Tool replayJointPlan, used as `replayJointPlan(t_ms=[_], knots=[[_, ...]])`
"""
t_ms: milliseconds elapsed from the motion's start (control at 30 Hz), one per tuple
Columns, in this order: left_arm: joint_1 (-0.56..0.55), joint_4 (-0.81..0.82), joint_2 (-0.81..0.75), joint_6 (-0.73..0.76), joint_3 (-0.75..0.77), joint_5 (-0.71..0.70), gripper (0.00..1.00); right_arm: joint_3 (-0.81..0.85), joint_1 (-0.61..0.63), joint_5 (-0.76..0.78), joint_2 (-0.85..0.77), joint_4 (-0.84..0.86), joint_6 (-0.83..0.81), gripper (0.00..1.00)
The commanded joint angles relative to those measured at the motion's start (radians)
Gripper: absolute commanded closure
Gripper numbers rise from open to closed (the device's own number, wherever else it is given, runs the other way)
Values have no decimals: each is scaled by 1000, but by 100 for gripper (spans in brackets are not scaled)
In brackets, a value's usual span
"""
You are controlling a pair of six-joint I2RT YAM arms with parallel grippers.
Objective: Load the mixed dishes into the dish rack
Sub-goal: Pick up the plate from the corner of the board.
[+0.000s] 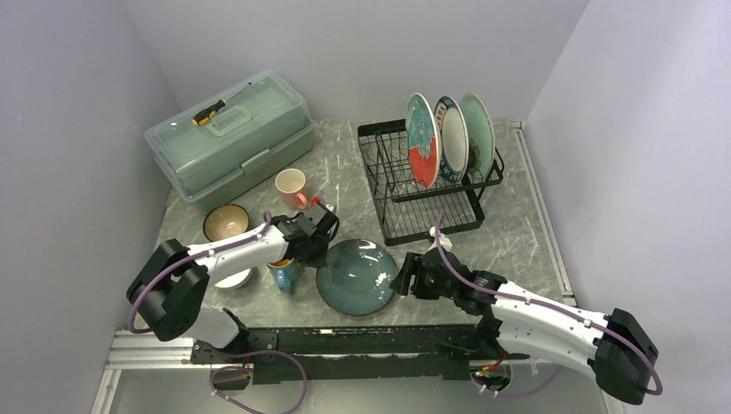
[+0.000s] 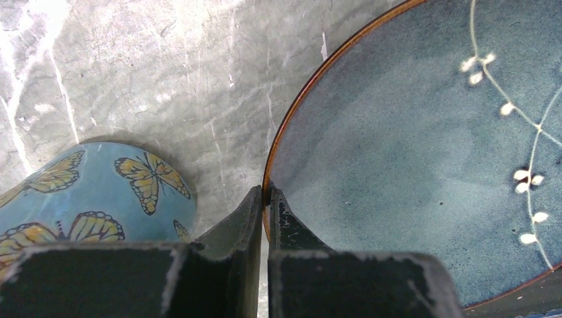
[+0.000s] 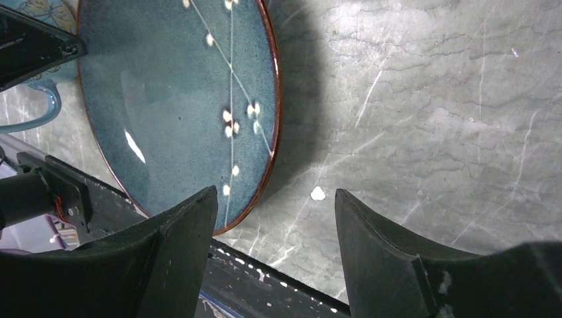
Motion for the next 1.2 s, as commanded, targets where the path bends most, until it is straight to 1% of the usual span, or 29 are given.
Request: replayJointPlan(t_ms=[0, 167, 333, 533, 633, 867, 1033, 1167], knots=[[4, 21, -3, -28, -30, 14, 98, -10, 3, -2, 10, 62, 23, 33], [5, 40, 8, -35, -45, 36, 100, -26, 3, -6, 18, 96, 47, 33], [5, 64, 10, -46, -62, 59, 100, -58, 3, -18, 28, 167, 94, 33], [3, 102, 19, -58, -86, 106, 100, -128, 3, -37, 51, 337, 176, 33], [-1, 114, 21, -64, -93, 117, 100, -132, 4, -35, 70, 381, 197, 34], [-27, 145, 32, -81, -91, 141, 100, -111, 3, 13, 112, 428, 219, 34], [-50, 149, 37, -95, -88, 139, 100, -111, 4, 15, 138, 475, 247, 38], [-61, 150, 33, -102, -90, 139, 100, -117, 4, 25, 133, 494, 260, 44]])
